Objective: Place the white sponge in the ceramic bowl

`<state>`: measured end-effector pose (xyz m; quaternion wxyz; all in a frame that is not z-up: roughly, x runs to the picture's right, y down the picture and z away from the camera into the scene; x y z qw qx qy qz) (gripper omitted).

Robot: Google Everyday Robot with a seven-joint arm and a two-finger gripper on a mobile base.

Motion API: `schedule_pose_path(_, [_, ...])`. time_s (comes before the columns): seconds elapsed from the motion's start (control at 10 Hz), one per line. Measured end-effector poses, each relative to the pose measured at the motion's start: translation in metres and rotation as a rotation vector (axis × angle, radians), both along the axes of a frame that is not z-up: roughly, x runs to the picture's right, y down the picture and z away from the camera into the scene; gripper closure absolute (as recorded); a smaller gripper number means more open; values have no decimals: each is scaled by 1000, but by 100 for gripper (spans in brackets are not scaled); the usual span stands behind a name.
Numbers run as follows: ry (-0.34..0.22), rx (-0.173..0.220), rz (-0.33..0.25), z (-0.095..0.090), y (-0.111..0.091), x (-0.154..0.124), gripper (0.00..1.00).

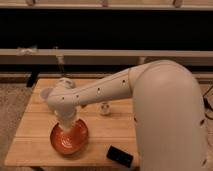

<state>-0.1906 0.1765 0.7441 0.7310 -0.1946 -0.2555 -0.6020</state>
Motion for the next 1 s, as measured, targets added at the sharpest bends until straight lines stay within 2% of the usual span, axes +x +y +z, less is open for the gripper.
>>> schedule_pose_path(0.4, [11,-30,31,-12,11,25,20])
schedule_pose_path(0.8, [-25,-35,40,-25,5,26,20])
schedule_pose_path(1.0, [-56,-55,59,-24,-3,27,20])
